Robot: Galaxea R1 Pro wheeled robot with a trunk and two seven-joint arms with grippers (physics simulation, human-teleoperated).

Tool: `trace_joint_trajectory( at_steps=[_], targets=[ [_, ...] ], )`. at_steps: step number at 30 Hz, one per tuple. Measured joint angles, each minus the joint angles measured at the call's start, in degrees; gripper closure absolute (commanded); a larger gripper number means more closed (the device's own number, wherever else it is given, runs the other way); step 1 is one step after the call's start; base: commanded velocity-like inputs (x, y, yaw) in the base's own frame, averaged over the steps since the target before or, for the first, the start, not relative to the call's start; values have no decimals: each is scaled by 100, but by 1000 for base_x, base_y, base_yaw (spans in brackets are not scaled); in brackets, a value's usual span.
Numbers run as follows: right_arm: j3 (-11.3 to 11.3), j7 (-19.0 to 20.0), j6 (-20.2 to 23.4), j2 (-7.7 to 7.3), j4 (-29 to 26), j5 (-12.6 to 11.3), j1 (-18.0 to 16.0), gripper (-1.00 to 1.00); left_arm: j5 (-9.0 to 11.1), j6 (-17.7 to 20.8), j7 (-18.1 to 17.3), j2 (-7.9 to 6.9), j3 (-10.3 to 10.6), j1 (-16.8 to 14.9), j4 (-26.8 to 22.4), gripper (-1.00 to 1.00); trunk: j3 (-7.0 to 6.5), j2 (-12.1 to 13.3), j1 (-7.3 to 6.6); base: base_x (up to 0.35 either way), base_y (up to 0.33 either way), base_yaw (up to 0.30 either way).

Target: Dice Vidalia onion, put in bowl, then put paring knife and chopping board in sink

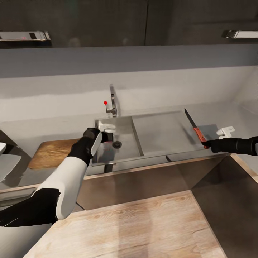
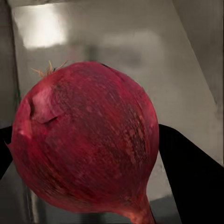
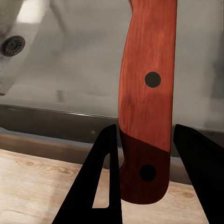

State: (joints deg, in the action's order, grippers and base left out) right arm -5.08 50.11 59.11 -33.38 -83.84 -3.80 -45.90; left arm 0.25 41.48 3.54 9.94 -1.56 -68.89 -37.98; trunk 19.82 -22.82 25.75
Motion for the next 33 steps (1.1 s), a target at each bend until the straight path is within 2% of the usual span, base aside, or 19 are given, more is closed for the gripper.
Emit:
trace_joint_trajectory(
  at_steps=[6,7,8,11,15,18,19,20,25,33],
  targets=[
    [8,-1,-6,0,0,-1,5,100,4,22,-3,1,53,71,-1091,100,-12,0,0,0,0,0],
    [8,0,-6,0,0,-1,5,100,4,20,-3,2,115,190,-1539,100,-12,0,-1,0,0,0],
    [9,-1,-6,0,0,-2,3,100,6,22,-8,5,210,457,-2162,100,-12,-1,-1,0,0,0],
    [9,-1,-6,0,0,-2,3,100,9,70,-10,5,345,809,-2883,100,-12,0,-1,0,0,0],
    [9,-1,-6,0,0,-2,4,100,4,494,-9,5,436,1311,-3789,100,-12,0,0,0,0,0],
    [9,-1,-6,0,0,-2,4,100,8,622,-10,5,483,1580,-4295,100,-12,0,-1,0,0,0],
    [9,-1,-6,0,0,-2,3,100,9,646,-10,5,508,1616,-4376,100,-12,1,0,0,0,0],
    [9,-1,-6,0,0,-2,3,100,30,760,-11,5,622,1684,-4544,100,-12,0,0,0,0,0],
    [9,-1,-6,0,0,-2,5,100,14,1103,-11,5,881,1769,-4731,100,-12,1,0,0,0,0],
    [8,0,-8,0,1,-2,6,100,19,1203,-27,5,956,1805,-4849,100,-12,1,0,0,128,0]
  ],
)
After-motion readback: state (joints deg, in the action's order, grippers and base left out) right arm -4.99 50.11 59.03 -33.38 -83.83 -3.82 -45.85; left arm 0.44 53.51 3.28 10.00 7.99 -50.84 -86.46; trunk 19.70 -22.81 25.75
